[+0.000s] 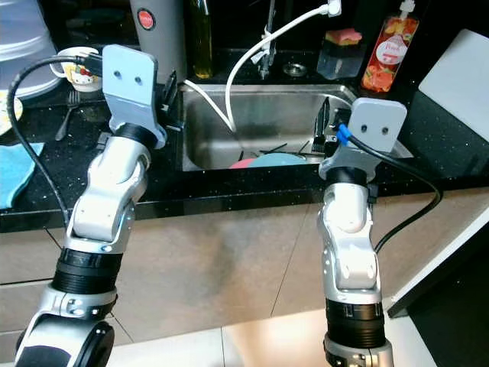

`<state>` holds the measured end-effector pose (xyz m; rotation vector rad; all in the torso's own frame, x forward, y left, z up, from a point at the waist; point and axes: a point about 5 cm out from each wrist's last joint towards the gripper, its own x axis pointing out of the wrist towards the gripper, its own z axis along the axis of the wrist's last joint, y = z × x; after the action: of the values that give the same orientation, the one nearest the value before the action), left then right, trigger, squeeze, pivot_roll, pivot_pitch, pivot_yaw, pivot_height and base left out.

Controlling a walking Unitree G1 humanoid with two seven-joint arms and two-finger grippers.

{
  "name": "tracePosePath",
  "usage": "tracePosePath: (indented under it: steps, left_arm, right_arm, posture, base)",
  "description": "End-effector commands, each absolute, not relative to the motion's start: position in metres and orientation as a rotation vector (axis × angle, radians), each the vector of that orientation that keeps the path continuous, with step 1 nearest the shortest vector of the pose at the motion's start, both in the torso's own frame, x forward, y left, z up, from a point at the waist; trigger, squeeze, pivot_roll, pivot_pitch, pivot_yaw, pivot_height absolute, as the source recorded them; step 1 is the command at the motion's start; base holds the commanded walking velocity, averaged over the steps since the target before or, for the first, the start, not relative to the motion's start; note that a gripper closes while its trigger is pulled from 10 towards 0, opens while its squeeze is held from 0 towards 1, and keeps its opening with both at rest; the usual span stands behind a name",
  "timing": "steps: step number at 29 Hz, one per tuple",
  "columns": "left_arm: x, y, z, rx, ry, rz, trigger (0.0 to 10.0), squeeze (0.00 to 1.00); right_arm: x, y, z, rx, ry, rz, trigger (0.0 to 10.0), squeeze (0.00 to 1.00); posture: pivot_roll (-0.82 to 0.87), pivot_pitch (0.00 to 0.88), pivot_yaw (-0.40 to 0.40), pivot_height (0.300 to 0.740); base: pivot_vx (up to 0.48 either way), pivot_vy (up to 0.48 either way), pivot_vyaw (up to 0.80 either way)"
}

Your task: Kitchen organization

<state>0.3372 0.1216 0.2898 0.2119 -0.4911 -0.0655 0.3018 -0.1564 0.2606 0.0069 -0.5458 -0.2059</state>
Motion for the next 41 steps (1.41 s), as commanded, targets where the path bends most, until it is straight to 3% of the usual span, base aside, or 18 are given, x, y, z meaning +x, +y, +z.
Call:
tracePosePath:
  steps: [1, 3, 6, 15, 18, 19, 27, 41]
  left_arm:
    - [0.3376, 0.1228, 0.2864, 0.213, -0.485, -0.062, 10.0, 0.13]
    - [0.3378, 0.1229, 0.2863, 0.213, -0.484, -0.061, 10.0, 0.26]
    - [0.3378, 0.1229, 0.2862, 0.213, -0.484, -0.060, 10.0, 0.26]
    - [0.3384, 0.1228, 0.2855, 0.208, -0.483, -0.062, 10.0, 0.22]
    - [0.3385, 0.1226, 0.2854, 0.206, -0.484, -0.064, 10.0, 0.14]
    - [0.3385, 0.1226, 0.2856, 0.206, -0.484, -0.066, 10.0, 0.00]
    - [0.3377, 0.1224, 0.2867, 0.196, -0.491, -0.069, 10.0, 0.00]
    - [0.3367, 0.1211, 0.2875, 0.182, -0.497, -0.079, 10.0, 0.00]
  right_arm:
    - [0.3025, -0.1591, 0.2562, -0.003, -0.531, -0.218, 10.0, 0.00]
    - [0.3029, -0.1593, 0.2555, -0.004, -0.527, -0.218, 10.0, 0.00]
    - [0.3030, -0.1593, 0.2552, -0.004, -0.526, -0.218, 10.0, 0.00]
    - [0.3029, -0.1587, 0.2532, -0.003, -0.520, -0.216, 10.0, 0.00]
    - [0.3029, -0.1585, 0.2526, -0.003, -0.518, -0.216, 10.0, 0.00]
    - [0.3030, -0.1583, 0.2525, -0.003, -0.517, -0.215, 10.0, 0.00]
    - [0.3029, -0.1579, 0.2522, -0.002, -0.516, -0.215, 10.0, 0.00]
    - [0.3026, -0.1562, 0.2514, 0.003, -0.516, -0.210, 10.0, 0.00]
  posture:
    - [0.17, 0.000, -0.052, 0.740]
    - [0.17, 0.000, -0.052, 0.740]
    - [0.17, 0.000, -0.052, 0.740]
    - [0.17, 0.000, -0.051, 0.740]
    - [0.17, 0.000, -0.051, 0.740]
    - [0.17, 0.000, -0.052, 0.740]
    - [0.17, 0.000, -0.052, 0.740]
    - [0.18, 0.000, -0.052, 0.740]
  base:
    - [0.360, 0.000, 0.00]
    - [0.382, 0.000, 0.00]
    - [0.390, 0.000, 0.00]
    - [0.374, 0.000, 0.00]
    - [0.372, 0.000, 0.00]
    - [0.371, 0.000, 0.00]
    - [0.400, 0.000, 0.00]
    - [0.000, 0.000, 0.00]
